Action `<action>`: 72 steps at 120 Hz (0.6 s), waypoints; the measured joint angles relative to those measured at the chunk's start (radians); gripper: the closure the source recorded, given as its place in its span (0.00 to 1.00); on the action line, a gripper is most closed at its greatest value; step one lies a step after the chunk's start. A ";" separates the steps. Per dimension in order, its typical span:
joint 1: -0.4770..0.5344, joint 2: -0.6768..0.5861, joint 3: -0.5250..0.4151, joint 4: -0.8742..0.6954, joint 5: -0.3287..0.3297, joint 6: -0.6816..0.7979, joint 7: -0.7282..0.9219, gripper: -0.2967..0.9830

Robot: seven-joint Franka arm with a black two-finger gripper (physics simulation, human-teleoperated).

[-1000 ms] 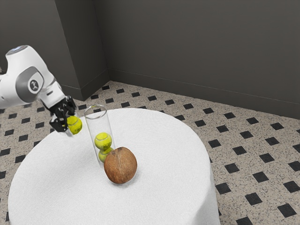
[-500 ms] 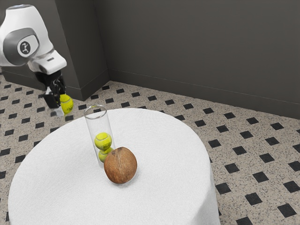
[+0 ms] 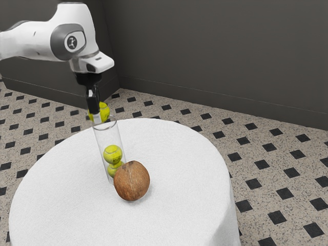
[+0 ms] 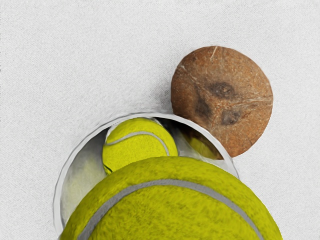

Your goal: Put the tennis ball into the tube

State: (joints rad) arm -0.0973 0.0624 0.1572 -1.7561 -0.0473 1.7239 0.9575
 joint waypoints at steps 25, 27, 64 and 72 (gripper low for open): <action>-0.005 0.032 0.003 0.030 -0.012 -0.010 -0.055 0.53; -0.004 0.033 0.003 0.031 -0.013 -0.010 -0.059 0.53; -0.005 0.051 0.001 0.044 -0.019 -0.019 -0.110 0.36; -0.004 0.051 0.001 0.044 -0.020 -0.021 -0.118 0.33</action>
State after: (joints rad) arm -0.1016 0.1139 0.1580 -1.7124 -0.0676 1.7027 0.8398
